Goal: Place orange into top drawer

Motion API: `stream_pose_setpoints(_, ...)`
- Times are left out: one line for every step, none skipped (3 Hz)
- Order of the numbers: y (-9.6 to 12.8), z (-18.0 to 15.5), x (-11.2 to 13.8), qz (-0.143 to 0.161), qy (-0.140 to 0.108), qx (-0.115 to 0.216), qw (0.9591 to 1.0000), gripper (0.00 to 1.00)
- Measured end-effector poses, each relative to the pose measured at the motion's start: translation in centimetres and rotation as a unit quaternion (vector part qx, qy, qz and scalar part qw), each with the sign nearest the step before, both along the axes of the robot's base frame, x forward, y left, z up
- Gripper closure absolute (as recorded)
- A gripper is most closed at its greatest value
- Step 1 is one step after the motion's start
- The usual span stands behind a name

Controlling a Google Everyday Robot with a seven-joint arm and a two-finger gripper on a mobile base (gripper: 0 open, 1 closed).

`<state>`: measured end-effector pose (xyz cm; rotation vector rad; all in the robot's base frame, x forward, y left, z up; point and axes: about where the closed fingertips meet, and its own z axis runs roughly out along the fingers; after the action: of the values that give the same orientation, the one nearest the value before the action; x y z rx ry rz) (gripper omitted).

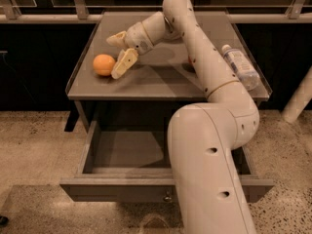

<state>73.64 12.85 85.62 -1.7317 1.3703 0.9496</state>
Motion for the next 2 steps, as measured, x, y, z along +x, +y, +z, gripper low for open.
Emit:
stream_pose_setpoints(0.66,-0.37,0.04,0.007,0.003,-0.017,0.9998,0.0)
stream_pose_setpoints(0.69,-0.38,0.04,0.007,0.003,-0.017,0.9998,0.0)
